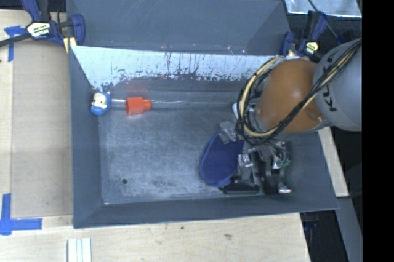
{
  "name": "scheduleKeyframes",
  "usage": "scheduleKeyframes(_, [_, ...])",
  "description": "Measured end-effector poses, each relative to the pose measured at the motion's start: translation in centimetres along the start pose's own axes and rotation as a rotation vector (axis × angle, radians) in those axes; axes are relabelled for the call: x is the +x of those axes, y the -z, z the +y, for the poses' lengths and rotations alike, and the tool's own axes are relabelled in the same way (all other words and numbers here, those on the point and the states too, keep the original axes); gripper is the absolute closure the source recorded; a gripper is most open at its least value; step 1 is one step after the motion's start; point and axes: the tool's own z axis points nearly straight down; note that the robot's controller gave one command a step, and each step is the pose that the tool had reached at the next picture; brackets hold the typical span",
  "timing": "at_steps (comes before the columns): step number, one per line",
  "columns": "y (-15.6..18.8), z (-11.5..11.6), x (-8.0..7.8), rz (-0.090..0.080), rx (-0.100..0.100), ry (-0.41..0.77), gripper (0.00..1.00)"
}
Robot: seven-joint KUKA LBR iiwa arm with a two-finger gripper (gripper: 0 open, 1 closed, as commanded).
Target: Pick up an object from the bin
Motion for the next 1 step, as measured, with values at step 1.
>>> scheduleKeyframes(1, [0.2,2.11,1.9,-0.017,0.005,0.323,1.0])
